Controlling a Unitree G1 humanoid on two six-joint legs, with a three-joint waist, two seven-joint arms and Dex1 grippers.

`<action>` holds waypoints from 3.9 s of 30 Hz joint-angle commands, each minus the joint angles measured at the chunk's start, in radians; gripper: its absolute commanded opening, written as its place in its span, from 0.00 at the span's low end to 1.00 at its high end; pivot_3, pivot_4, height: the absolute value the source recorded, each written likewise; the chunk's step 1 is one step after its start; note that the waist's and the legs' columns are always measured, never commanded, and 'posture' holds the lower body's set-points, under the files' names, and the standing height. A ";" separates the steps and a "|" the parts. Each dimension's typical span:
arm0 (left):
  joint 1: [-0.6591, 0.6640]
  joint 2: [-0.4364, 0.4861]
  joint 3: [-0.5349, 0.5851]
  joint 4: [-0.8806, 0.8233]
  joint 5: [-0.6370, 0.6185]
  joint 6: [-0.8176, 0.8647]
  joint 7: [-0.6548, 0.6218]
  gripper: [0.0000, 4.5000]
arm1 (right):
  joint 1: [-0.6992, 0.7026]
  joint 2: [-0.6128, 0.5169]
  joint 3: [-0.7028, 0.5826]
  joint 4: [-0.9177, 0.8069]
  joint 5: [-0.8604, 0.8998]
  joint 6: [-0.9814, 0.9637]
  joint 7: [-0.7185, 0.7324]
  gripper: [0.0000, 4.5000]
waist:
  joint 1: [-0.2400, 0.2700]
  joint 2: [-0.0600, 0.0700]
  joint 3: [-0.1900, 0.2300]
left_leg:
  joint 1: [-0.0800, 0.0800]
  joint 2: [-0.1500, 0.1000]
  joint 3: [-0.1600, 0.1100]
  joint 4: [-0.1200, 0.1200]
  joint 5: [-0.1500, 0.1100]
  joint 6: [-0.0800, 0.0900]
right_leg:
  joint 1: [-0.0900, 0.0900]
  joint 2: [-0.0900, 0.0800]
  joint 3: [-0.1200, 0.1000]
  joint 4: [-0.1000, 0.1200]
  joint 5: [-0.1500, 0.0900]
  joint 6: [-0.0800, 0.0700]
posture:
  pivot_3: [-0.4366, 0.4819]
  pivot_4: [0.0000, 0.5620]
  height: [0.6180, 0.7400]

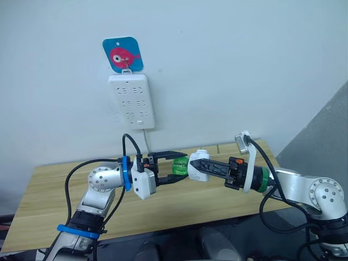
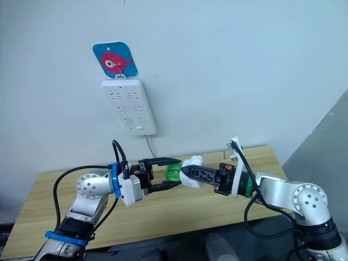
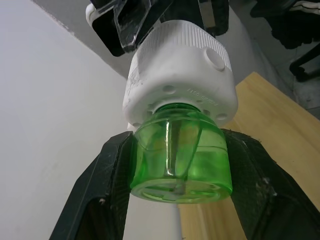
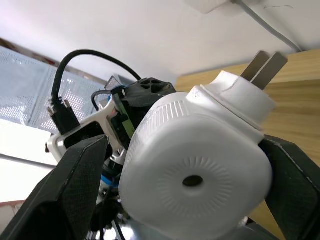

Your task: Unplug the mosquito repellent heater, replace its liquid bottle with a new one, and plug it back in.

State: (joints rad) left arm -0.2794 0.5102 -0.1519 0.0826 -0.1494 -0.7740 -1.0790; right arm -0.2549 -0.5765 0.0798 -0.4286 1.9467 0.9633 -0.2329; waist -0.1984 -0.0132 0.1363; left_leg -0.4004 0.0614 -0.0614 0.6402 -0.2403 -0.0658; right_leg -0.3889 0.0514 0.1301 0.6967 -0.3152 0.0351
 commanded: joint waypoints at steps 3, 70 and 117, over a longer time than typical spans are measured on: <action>-0.020 0.011 -0.013 -0.038 0.008 -0.010 0.040 0.52 | -0.023 0.048 -0.003 -0.035 0.025 -0.013 -0.040 1.00 | 0.003 0.000 0.000 | 0.000 0.000 0.000 0.000 0.000 0.000 | 0.000 0.000 0.000 0.000 0.000 0.000 | 0.28 0.23 0.91; 0.061 0.044 0.110 -0.211 -0.114 0.300 -0.042 1.00 | -0.161 -0.144 -0.024 0.060 0.025 0.063 0.220 0.74 | 0.034 -0.002 0.024 | -0.001 0.000 0.002 -0.008 0.000 0.000 | -0.005 0.000 0.000 0.000 -0.002 -0.001 | 0.29 0.20 0.91; -0.293 0.348 0.048 -0.348 -0.828 1.724 -0.024 0.58 | -0.238 -0.222 0.018 -0.083 -0.110 0.102 0.409 0.74 | 0.024 -0.002 0.024 | 0.000 0.000 -0.006 -0.005 0.000 0.000 | -0.002 0.000 -0.007 0.001 -0.002 -0.002 | 0.29 0.20 0.91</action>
State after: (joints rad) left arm -0.5854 0.8499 -0.1514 -0.2695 -1.0468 0.9951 -1.1275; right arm -0.4817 -0.7903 0.1185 -0.4476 1.8221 1.0650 0.1484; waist -0.1740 -0.0149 0.1602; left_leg -0.4008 0.0615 -0.0672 0.6349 -0.2401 -0.0660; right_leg -0.3904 0.0515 0.1230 0.6976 -0.3176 0.0334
